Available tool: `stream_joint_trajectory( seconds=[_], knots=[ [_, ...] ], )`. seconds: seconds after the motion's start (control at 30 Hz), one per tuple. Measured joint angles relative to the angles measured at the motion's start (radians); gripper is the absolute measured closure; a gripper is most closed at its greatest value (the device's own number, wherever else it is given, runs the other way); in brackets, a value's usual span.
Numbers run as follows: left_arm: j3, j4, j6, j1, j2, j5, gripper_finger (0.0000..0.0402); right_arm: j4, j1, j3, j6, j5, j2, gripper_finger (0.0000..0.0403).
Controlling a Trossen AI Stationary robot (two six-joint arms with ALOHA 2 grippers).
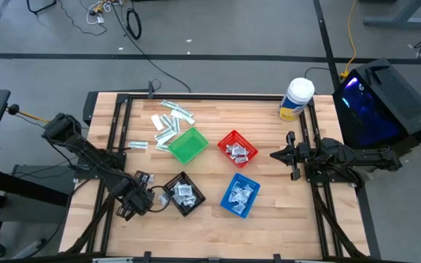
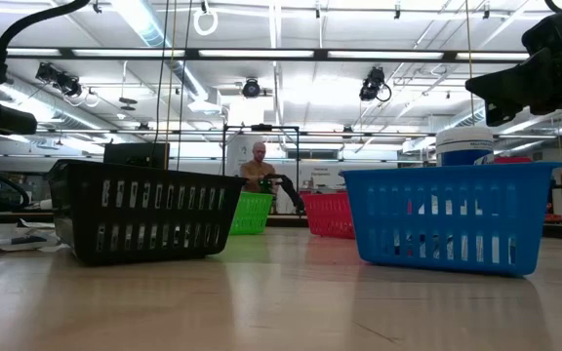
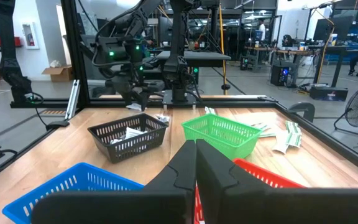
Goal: Pick & Place First Aid Supplies
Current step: Put the black towelette pack into the black bin
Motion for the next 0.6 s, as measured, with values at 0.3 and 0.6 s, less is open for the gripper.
stream_joint_trajectory(
  seconds=[0.3,0.6],
  knots=[
    [0.0,0.001,-0.006,0.0,0.0,0.001,0.0084,0.0,0.0,0.0,0.0,0.0,0.0,0.039],
    [0.0,0.002,-0.026,0.0,0.0,-0.003,0.0071,0.0,0.0,0.0,0.0,0.0,0.0,0.039]
  ],
)
